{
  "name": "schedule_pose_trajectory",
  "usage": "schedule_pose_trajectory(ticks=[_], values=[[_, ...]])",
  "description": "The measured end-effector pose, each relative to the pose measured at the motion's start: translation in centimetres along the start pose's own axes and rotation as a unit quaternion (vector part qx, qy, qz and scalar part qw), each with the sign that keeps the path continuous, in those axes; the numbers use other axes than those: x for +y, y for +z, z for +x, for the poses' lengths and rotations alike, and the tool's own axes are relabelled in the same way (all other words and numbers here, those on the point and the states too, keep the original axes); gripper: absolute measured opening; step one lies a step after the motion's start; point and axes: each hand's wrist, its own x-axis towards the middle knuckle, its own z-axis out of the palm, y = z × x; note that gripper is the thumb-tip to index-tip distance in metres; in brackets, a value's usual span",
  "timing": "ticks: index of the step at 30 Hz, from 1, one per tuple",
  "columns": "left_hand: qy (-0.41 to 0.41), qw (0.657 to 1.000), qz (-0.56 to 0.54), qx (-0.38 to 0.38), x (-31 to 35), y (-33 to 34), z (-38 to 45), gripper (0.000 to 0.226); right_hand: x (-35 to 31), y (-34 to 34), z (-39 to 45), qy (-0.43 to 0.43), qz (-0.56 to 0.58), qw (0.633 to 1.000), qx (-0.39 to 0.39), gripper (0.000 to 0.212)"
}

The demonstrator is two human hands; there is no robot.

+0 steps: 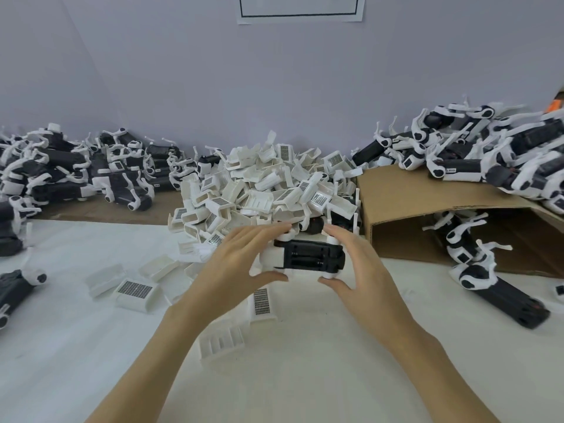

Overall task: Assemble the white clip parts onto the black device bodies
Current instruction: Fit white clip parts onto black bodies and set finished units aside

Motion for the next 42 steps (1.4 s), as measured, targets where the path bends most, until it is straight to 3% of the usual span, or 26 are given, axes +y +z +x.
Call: schedule_pose_trajectory(ticks=[4,8,12,15,19,24,27,33,39,42], values=[[0.097,0.983,0.120,0.101,0.0,0.3,0.3,0.064,-0.1,0.3,0.2,-0.064,-0.007,0.996,0.069,0.083],[0.109,0.979,0.145,0.093,0.3,0.4,0.1,0.065,0.6,-0.2,0.3,-0.052,-0.002,0.997,0.053,0.087],[0.082,0.991,0.070,0.075,1.7,1.2,0.0,0.068,0.6,0.8,-0.1,-0.023,0.015,1.000,-0.009,0.091],[0.072,0.994,0.031,0.071,3.2,2.0,-0.1,0.067,0.3,1.5,-0.3,-0.024,0.022,0.999,-0.026,0.077],[0.033,0.996,-0.058,0.052,5.0,2.3,-0.2,0.065,0.0,1.6,-0.4,0.009,0.130,0.989,-0.063,0.083],[-0.057,0.980,-0.188,0.024,5.7,2.1,-0.5,0.038,-0.2,2.2,-0.8,0.015,0.160,0.983,-0.087,0.069],[-0.071,0.978,-0.192,0.029,5.5,1.8,-0.3,0.032,-0.5,2.2,-0.7,0.007,0.154,0.987,-0.054,0.064],[-0.026,0.995,-0.092,-0.014,4.4,1.5,-0.2,0.062,-0.4,2.0,-0.6,0.000,0.129,0.991,-0.023,0.050],[-0.047,0.984,-0.171,-0.022,4.6,1.3,-0.3,0.053,0.0,1.7,-0.5,-0.036,0.092,0.995,0.005,0.051],[-0.066,0.984,-0.163,-0.022,4.6,1.3,-0.2,0.042,-0.1,1.7,-0.5,-0.011,0.088,0.996,-0.001,0.056]])
